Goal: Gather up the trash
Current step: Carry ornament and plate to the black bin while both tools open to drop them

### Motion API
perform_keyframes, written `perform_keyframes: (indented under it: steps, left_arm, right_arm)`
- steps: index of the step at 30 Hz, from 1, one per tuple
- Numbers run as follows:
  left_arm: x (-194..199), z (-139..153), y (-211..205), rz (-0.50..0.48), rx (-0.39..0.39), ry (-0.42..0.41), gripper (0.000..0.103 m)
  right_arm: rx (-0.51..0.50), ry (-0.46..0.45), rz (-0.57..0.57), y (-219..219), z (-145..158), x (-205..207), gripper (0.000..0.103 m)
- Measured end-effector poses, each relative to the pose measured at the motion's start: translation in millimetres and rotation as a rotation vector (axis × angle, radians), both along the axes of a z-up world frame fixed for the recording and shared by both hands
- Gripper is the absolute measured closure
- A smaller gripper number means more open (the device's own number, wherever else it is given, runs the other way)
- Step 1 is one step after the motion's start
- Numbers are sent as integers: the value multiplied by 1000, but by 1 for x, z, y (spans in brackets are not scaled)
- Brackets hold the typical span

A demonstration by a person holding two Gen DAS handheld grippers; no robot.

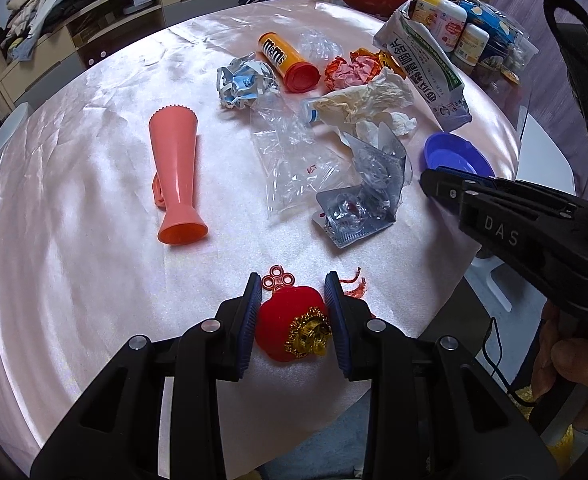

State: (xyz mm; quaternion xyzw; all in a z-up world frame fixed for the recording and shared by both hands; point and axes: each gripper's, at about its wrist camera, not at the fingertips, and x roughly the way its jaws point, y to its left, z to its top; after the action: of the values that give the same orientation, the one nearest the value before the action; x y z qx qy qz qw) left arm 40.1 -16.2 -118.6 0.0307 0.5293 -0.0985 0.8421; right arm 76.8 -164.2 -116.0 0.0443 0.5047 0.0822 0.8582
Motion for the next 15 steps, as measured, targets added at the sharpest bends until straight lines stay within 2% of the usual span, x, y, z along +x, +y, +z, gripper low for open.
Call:
perform_keyframes:
  steps: [8, 15]
  left_arm:
    - [-4, 11, -5, -21, -51, -21, 72]
    - [-23, 20, -25, -71, -100, -26, 72]
  right_arm:
    - [109, 0, -37, -27, 12, -12, 95]
    - [184, 6, -66, -53, 23, -47, 98]
